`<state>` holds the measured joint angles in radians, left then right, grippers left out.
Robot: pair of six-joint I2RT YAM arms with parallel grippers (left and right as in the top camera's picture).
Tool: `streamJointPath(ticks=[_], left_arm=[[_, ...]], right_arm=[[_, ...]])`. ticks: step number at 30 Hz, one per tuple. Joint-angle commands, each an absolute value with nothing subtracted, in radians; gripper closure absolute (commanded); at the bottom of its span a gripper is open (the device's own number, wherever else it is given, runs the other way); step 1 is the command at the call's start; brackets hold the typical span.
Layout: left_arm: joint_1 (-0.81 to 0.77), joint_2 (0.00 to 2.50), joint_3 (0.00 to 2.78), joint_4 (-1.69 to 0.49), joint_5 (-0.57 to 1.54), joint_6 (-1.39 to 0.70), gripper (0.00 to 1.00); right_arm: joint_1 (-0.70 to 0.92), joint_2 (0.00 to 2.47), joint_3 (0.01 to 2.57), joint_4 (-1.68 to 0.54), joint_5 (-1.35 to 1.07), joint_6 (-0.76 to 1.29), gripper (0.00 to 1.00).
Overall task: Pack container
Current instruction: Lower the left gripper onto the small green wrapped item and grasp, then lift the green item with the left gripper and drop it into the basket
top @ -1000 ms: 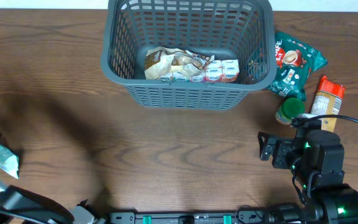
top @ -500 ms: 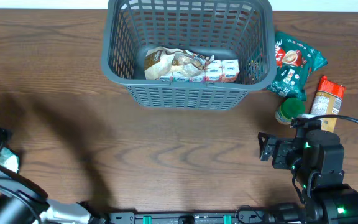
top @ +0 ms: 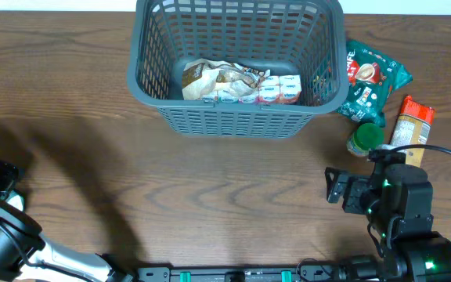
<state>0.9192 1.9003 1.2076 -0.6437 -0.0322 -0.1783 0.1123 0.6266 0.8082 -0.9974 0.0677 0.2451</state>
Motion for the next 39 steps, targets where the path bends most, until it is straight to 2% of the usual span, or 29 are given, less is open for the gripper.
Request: streamJointPath(ticks=[1,4,6,8,11,13,18,20,21,22,28,33,39], left_arm=[[0.922,1.919,1.201,-0.632,-0.033,-0.161,0.01],[0.922,1.935,1.201,-0.615,-0.012,-0.161,0.01],[0.922,1.943,1.201,-0.612,0.015,-0.161,0.06],[0.921,1.947,1.201,-0.612,0.019,-0.161,0.25],[0.922,1.947,1.201,-0.612,0.019,-0.161,0.35],[0.921,1.947,1.201,-0.614,0.02,-0.162,0.47],[0.921,1.947,1.202,-0.622,0.13,-0.162,0.62],[0.921,1.947,1.205,-0.617,0.202,-0.168,0.75],[0.921,1.946,1.209,-0.621,0.21,-0.178,0.88],[0.919,1.945,1.215,-0.63,0.21,-0.181,0.93],[0.882,1.87,1.25,-0.662,0.283,-0.196,0.94],[0.791,1.739,1.337,-0.704,0.333,-0.196,0.95],[0.595,1.644,1.651,-0.911,0.333,-0.138,0.95]], right_arm=[[0.104,0.627,0.821,-1.007,0.071,0.262,0.01],[0.104,0.627,0.821,-1.014,0.071,0.261,0.01],[0.104,0.627,0.821,-1.015,0.071,0.262,0.01],[0.104,0.627,0.821,-1.015,0.071,0.262,0.01],[0.104,0.627,0.821,-1.015,0.071,0.261,0.01],[0.104,0.627,0.821,-1.015,0.071,0.261,0.01],[0.104,0.627,0.821,-1.014,0.071,0.261,0.01],[0.104,0.627,0.821,-1.014,0.071,0.261,0.01],[0.104,0.627,0.821,-1.014,0.071,0.261,0.01],[0.104,0.627,0.821,-1.014,0.071,0.261,0.01],[0.104,0.627,0.821,-1.01,0.072,0.261,0.01],[0.104,0.627,0.821,-1.003,0.071,0.261,0.01],[0.104,0.627,0.821,-1.003,0.071,0.261,0.01]])
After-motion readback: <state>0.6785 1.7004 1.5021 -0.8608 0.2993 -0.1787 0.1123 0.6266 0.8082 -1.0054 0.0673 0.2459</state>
